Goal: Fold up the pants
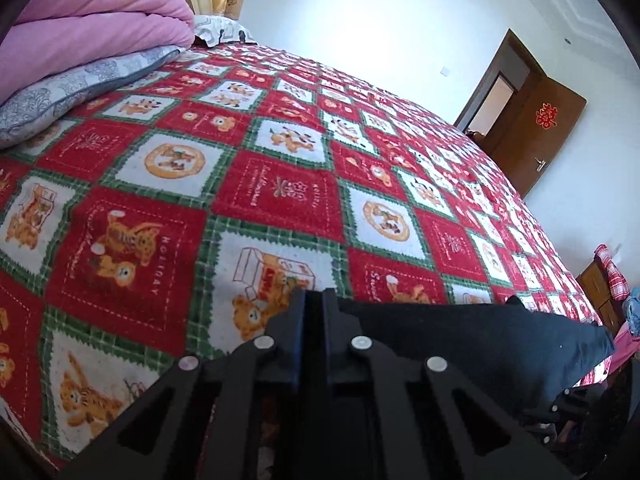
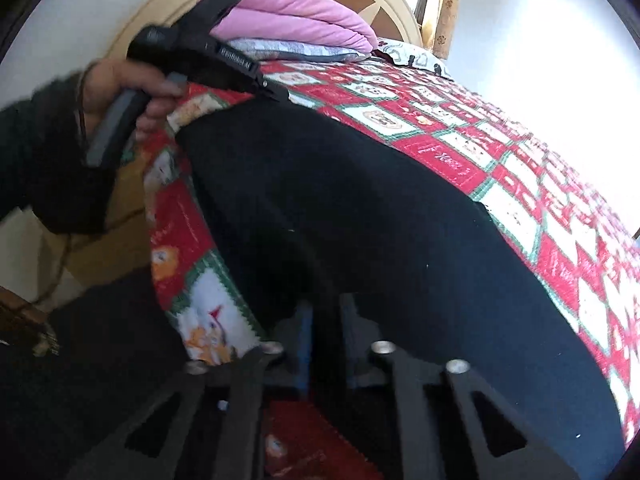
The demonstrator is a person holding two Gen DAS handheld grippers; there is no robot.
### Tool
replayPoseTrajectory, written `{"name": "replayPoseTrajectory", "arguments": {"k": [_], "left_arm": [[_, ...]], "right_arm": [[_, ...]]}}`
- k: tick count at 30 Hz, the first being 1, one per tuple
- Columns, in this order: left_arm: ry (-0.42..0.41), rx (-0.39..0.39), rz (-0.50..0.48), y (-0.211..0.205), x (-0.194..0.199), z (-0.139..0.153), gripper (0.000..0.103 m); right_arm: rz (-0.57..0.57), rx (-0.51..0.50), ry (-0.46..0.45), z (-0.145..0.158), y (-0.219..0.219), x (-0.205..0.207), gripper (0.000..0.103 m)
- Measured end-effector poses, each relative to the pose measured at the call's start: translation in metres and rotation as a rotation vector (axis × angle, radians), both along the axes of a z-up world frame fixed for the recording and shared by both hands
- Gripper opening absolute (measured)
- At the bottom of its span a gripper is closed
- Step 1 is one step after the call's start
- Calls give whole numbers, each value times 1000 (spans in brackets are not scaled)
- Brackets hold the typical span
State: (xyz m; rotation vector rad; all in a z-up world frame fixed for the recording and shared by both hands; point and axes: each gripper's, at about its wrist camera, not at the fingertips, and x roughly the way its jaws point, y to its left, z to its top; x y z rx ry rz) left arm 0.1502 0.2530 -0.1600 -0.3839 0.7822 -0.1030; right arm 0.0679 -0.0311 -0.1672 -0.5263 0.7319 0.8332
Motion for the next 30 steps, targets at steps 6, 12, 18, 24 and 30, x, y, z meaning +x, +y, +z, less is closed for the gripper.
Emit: {"name": "replayPoseTrajectory", "arguments": {"k": [6, 12, 18, 24, 30], "left_arm": [[-26, -7, 36, 5, -6, -4, 19], [-100, 150, 142, -1, -36, 19, 24], [-189, 181, 36, -48, -57, 34, 58], [-138, 169, -137, -106, -50, 8, 58], [-97, 187, -166, -120, -51, -8, 58]], "right_arm": [[20, -96, -69, -18, 12, -17, 15], [35, -38, 15, -2, -8, -20, 24], [-34, -10, 3, 14, -46, -20, 42], [-307, 20, -30, 44, -151, -3, 42], [-758, 37, -93, 81, -318, 13, 42]]}}
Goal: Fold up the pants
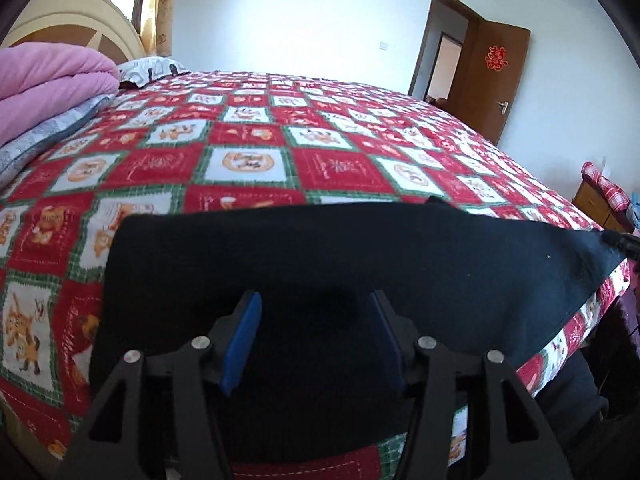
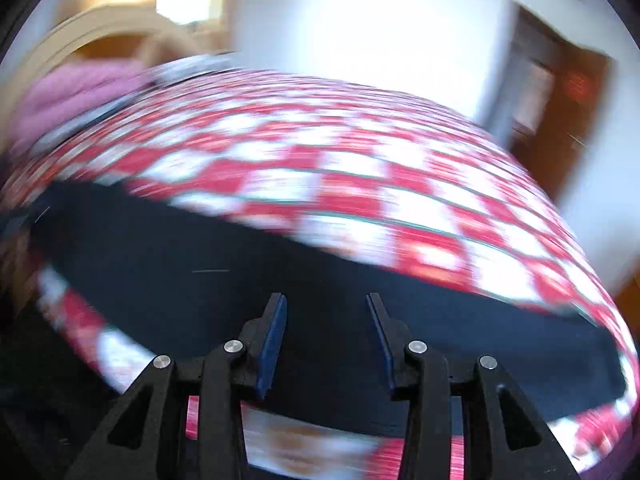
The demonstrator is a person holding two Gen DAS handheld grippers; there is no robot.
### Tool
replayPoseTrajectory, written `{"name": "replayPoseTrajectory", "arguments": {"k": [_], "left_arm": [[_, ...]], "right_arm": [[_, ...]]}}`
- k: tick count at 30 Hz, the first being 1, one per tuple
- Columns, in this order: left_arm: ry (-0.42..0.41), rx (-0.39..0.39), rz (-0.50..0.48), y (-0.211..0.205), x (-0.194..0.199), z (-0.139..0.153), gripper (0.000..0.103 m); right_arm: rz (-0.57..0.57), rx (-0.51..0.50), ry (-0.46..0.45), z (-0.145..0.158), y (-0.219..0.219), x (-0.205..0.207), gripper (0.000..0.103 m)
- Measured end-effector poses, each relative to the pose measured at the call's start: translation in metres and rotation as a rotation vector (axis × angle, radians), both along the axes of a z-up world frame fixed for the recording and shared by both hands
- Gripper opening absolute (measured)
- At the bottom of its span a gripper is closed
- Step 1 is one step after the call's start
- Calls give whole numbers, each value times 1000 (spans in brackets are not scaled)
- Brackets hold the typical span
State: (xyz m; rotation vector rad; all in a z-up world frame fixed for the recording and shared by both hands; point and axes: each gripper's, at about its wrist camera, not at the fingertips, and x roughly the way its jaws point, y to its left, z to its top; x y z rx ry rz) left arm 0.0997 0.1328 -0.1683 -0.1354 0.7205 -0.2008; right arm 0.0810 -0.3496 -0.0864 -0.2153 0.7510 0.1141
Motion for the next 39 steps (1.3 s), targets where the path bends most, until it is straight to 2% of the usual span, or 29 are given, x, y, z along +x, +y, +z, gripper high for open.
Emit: {"name": "replayPoseTrajectory", "arguments": {"k": [4, 6, 9, 11, 14, 16, 19, 20, 21, 22, 23, 24, 27, 30, 32, 33, 35, 37, 38, 39], "left_arm": [[-23, 5, 13, 7, -5, -1, 58], [-33, 23, 37, 13, -7, -1, 58], [-43, 2, 44, 25, -7, -6, 57], [-55, -15, 36, 29, -9, -7, 56], [-65, -32, 35, 30, -11, -6, 56], [-72, -64, 41, 34, -11, -5, 56], [-95, -78, 59, 38, -13, -1, 56], [-102, -76, 65, 40, -14, 0, 57], [-109, -71, 78, 41, -14, 1, 60], [-113, -70, 97, 44, -14, 2, 62], [-110, -78, 108, 48, -14, 0, 63], [-107, -89, 110, 50, -13, -1, 63], [-117, -85, 113, 51, -13, -4, 63], [-129, -26, 107, 44, -14, -5, 63], [-135, -1, 104, 42, -16, -5, 63], [-137, 4, 104, 42, -17, -6, 63], [-140, 2, 106, 43, -17, -6, 63], [-142, 2, 106, 44, -17, -7, 63], [-143, 5, 107, 44, -18, -7, 63], [-144, 8, 108, 44, -18, -7, 63]], "right_arm": [[-346, 90, -36, 29, -131, -1, 42], [-478, 140, -45, 40, -185, -1, 46], [-575, 199, -4, 40, -237, -2, 48], [-578, 265, 68, 31, -260, 4, 48], [-542, 362, 135, 18, -270, 11, 48], [-530, 442, 146, 14, -277, 15, 48], [-535, 495, 156, 9, -281, 21, 47], [-537, 499, 152, 8, -283, 23, 42], [-529, 505, 150, 10, -282, 25, 24], [-512, 509, 149, 13, -281, 26, 15], [-503, 504, 139, 16, -279, 27, 14], [-491, 492, 126, 21, -276, 27, 3], [-425, 455, 75, 40, -261, 29, 2], [-363, 430, 6, 63, -245, 29, 2], [-370, 382, 4, 68, -240, 31, 3], [-377, 376, 12, 68, -241, 33, 3], [-390, 369, 40, 61, -245, 39, 12], [-429, 340, 58, 51, -251, 43, 50], [-442, 346, 78, 45, -256, 44, 55], [-455, 358, 97, 39, -260, 44, 55]]}}
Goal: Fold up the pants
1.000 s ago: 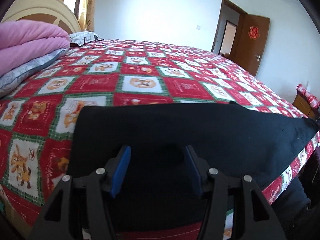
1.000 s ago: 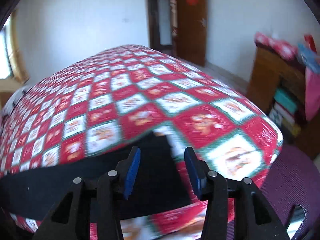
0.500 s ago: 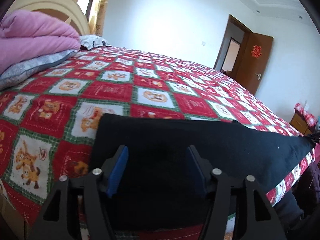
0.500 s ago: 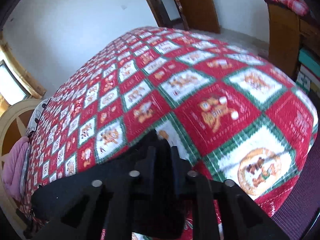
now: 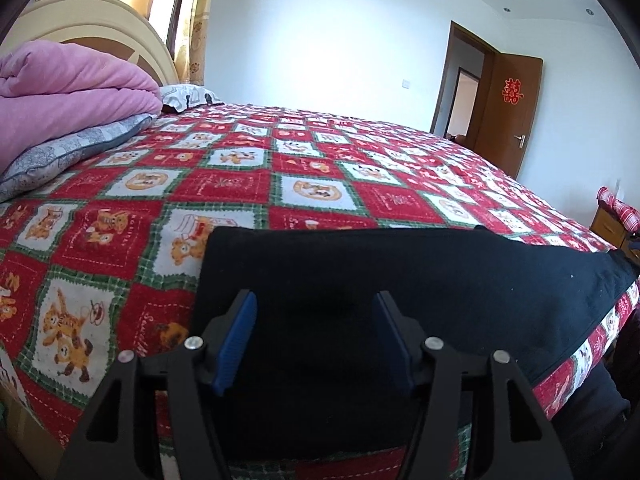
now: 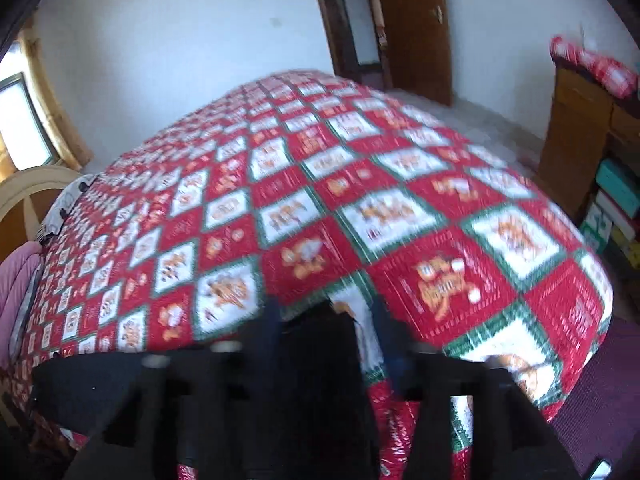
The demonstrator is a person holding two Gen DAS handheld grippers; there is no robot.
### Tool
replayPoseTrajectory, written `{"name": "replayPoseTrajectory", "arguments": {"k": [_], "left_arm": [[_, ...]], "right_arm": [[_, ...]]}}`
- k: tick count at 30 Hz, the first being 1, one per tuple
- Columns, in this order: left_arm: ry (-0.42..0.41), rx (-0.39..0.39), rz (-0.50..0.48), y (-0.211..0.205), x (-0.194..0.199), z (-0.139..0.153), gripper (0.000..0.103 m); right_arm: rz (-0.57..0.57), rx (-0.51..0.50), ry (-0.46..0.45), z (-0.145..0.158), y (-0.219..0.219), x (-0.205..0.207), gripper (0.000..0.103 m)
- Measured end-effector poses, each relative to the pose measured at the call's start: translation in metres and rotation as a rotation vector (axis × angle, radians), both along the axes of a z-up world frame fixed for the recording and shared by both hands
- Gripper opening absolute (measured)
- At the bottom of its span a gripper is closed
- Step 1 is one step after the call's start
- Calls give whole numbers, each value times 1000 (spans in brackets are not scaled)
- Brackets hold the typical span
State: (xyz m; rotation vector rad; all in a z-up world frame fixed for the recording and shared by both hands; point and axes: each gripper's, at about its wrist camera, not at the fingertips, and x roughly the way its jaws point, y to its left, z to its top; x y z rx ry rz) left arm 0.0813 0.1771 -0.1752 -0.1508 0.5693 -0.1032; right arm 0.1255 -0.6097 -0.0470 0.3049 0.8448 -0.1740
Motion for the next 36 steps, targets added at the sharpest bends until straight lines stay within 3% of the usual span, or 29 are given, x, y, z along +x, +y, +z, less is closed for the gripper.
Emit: {"name": "replayPoseTrajectory", "arguments": {"k": [4, 10, 11, 13, 17, 19, 25, 26, 28, 29, 33, 36], "left_arm": [[-1, 3, 3, 1, -3, -1, 63], [2, 10, 7, 0, -2, -1, 64], [1, 8, 7, 0, -2, -1, 64], [1, 6, 5, 0, -2, -1, 64], [-6, 6, 8, 0, -3, -2, 64], [-14, 9, 12, -1, -4, -4, 64], [-26, 25, 31, -2, -10, -6, 64], [-25, 27, 33, -2, -11, -6, 64], [-23, 27, 38, -1, -12, -5, 64], [-21, 25, 42, -1, -13, -4, 64], [-17, 24, 51, 0, -15, -5, 65], [-17, 30, 50, 0, -16, -6, 65]], "right_arm": [[-33, -4, 19, -9, -7, -12, 55], [33, 8, 47, -19, 7, -4, 55], [32, 10, 65, -23, 8, 1, 52], [30, -40, 71, -27, 14, 11, 4], [62, -76, -6, -14, 25, 12, 4], [49, -85, -67, -3, 24, 9, 4], [3, -134, 61, -40, 8, 26, 6], [1, -135, 51, -42, 7, 25, 9], [-43, -131, 36, -39, 3, 18, 49], [-64, -136, 38, -36, 3, 13, 54], [-17, -208, -6, -19, 23, -20, 55], [-39, -293, 63, -26, 33, -37, 55]]}}
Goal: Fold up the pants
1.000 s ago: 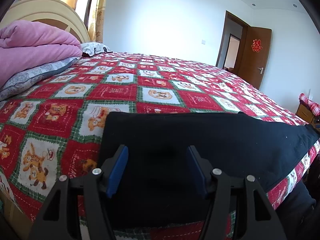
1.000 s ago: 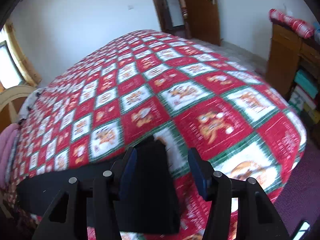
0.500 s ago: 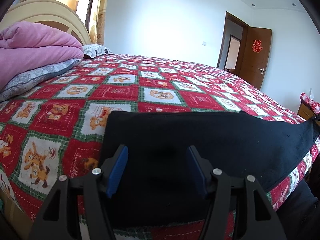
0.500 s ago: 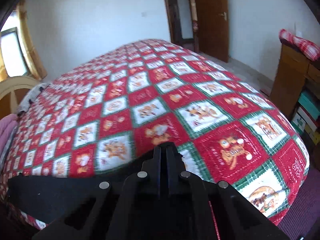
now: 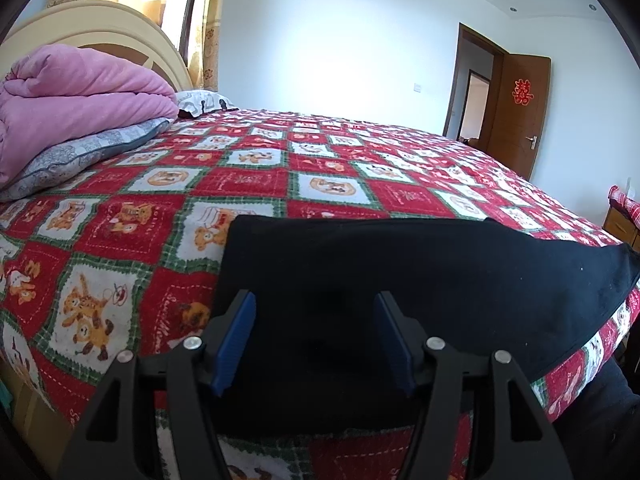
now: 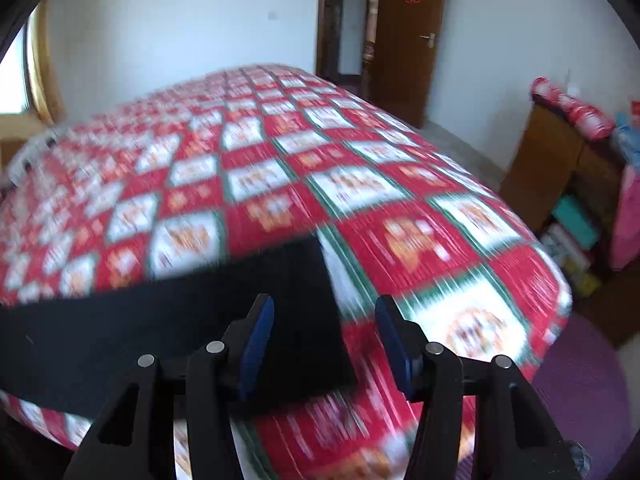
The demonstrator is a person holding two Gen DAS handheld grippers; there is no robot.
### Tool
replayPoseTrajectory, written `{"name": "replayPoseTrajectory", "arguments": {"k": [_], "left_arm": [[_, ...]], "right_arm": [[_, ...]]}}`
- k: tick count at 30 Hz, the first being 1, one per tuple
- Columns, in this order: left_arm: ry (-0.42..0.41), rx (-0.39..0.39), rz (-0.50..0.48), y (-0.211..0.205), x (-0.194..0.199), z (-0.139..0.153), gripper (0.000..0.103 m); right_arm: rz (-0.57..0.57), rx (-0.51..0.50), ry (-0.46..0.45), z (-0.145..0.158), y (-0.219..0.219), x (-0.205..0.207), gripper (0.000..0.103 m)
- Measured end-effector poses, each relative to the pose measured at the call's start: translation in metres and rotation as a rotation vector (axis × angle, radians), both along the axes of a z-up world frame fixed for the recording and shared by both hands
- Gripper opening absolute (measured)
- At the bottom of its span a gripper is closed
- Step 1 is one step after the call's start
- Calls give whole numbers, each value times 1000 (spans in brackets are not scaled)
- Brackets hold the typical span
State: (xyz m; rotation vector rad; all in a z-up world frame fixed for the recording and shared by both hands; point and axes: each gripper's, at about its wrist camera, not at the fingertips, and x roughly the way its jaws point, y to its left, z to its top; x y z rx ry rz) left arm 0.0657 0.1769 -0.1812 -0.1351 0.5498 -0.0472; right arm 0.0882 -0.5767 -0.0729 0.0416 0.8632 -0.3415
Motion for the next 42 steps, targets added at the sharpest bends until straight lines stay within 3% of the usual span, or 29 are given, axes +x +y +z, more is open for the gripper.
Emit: {"name": "replayPoseTrajectory", "arguments": {"k": [2, 3, 8, 10, 12, 15, 17, 20, 22, 24, 26, 31, 38, 42], "left_arm": [[-1, 7, -3, -1, -1, -1, 66], [0, 11, -4, -1, -1, -1, 66], [4, 23, 18, 2, -3, 0, 72], [7, 21, 24, 2, -2, 0, 72], [13, 15, 33, 1, -1, 3, 73], [8, 4, 51, -4, 2, 10, 77], [6, -7, 37, -12, 4, 14, 77], [-6, -7, -16, -29, 4, 20, 77], [-10, 17, -48, -40, 4, 22, 80], [-8, 46, -64, -48, 6, 21, 83], [4, 52, -72, -49, 8, 16, 83], [48, 100, -43, -41, 13, 1, 83], [28, 86, -62, -42, 10, -1, 92], [22, 96, -60, -45, 10, -3, 94]], "right_arm": [[-29, -26, 59, -14, -4, -10, 61], [-28, -39, 23, -14, -6, -17, 69], [-37, -10, -46, 2, -7, -27, 70], [-27, -57, 15, -1, 0, -20, 70], [-65, -89, 6, 5, 5, -18, 70], [1, 15, -108, 33, 29, -18, 70], [119, 146, -147, 44, 61, -5, 70], [353, 375, -100, 39, 131, 34, 70], [465, 480, -40, 26, 186, 60, 60], [567, 572, 31, 10, 243, 84, 57], [660, 630, 114, -9, 307, 107, 51], [789, 698, 279, -49, 424, 140, 51], [774, 746, 384, -86, 480, 177, 50], [779, 795, 429, -92, 485, 187, 35]]}}
